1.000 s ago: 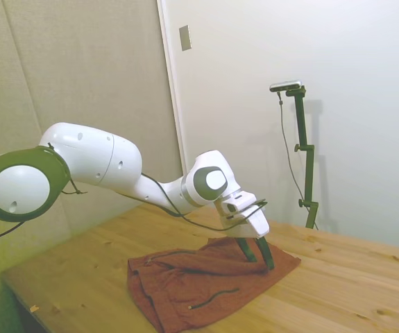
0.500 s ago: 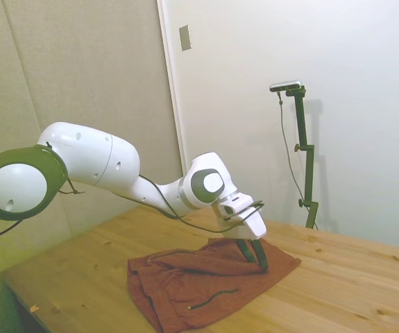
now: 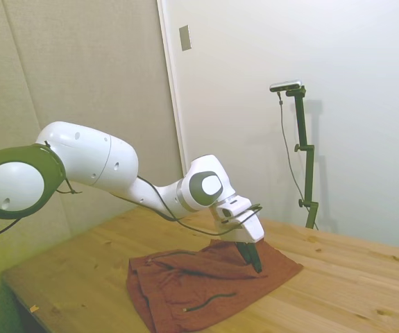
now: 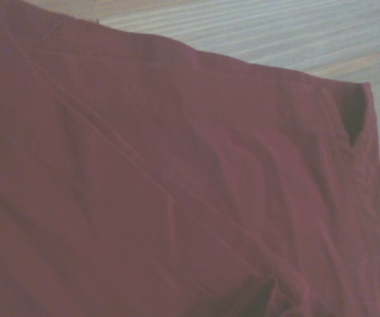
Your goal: Unfold the shorts
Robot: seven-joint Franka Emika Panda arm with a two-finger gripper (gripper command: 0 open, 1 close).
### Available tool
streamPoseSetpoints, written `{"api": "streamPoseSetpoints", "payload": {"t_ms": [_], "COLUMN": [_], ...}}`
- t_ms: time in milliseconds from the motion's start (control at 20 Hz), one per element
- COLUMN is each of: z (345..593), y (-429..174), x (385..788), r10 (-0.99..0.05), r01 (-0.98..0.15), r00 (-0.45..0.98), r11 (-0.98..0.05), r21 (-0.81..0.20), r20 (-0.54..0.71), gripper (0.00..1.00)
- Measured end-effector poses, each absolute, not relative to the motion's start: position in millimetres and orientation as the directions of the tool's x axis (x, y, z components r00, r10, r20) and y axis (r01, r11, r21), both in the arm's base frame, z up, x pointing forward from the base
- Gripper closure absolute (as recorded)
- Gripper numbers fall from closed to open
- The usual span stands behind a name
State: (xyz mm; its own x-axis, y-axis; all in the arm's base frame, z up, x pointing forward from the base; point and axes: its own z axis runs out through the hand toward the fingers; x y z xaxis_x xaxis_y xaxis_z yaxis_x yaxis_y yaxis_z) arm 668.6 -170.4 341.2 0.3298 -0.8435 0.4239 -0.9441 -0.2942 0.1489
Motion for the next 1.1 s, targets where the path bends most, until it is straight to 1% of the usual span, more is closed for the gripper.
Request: {"api": "streamPoseSetpoints", "payload": {"t_ms": [200, 350, 550, 750, 950, 1100], "z": [342.0, 347.4, 379.7, 408.9, 428.6, 434.3], "y": [-171.4, -172.1, -164.1, -134.8, -86.5, -49.8], "x": [666.4, 665.0, 668.6, 677.1, 698.0, 720.5], "r10": [-0.844, -0.847, -0.855, -0.876, -0.876, -0.872], "r01": [-0.945, -0.947, -0.951, -0.942, -0.918, -0.900], "r00": [0.328, 0.320, 0.293, 0.278, 0.301, 0.312], "r11": [-0.294, -0.296, -0.308, -0.328, -0.373, -0.399], "r21": [0.146, 0.123, 0.035, -0.066, -0.133, -0.178], "r20": [0.423, 0.424, 0.428, 0.395, 0.378, 0.377], "gripper": [1.00, 1.00, 1.00, 1.00, 1.00, 1.00]}}
